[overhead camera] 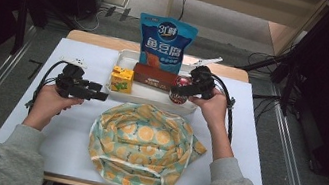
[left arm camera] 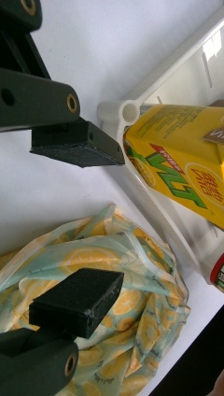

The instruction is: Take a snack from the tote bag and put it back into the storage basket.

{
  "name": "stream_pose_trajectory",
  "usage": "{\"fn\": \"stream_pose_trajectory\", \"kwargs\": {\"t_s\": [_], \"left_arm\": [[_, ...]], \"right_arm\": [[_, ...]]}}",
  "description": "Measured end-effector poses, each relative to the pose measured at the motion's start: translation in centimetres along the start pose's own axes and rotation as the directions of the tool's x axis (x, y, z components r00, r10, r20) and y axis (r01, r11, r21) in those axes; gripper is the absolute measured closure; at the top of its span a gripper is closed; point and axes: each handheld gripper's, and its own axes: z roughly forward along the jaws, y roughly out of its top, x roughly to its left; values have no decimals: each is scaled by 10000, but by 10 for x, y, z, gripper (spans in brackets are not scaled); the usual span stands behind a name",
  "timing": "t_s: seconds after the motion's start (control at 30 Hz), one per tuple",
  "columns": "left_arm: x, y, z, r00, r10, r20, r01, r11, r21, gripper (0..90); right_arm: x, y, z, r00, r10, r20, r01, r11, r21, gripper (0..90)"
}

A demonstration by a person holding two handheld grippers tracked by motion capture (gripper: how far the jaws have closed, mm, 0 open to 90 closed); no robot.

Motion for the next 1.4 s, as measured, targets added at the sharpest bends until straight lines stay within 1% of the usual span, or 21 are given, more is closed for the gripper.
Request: {"fn": "stream_pose_trajectory", "kwargs": {"t_s": [0.2,0.5,0.6,0.83,1.07,1.1,1.33,1.4], "left_arm": [[0,0,0,10000,-10,8,10,10000,-12,379],[0,0,0,10000,-16,12,16,10000,-3,379],[-1,0,1,10000,-5,27,5,10000,-1,379],[0,0,-1,10000,11,10,-11,10000,-18,379],[0,0,-1,10000,-14,25,14,10000,-46,379],[0,0,-1,10000,-9,25,9,10000,-50,379],[0,0,-1,10000,35,10,-35,10000,-23,379],[0,0,-1,10000,22,1,-22,10000,-23,379]], "right_arm": [[-3,-3,6,10000,56,76,-57,9999,163,254],[-7,-6,12,9996,132,261,-137,9997,201,254],[-7,-7,15,9995,186,242,-192,9995,264,254],[-7,-11,22,9995,104,292,-118,9988,477,254],[-9,-15,28,9990,265,352,-283,9981,538,254],[-9,-15,28,9989,323,350,-342,9978,563,254],[-11,-19,30,9986,300,443,-326,9978,577,253],[-11,-20,30,9982,361,474,-390,9973,616,253]]}}
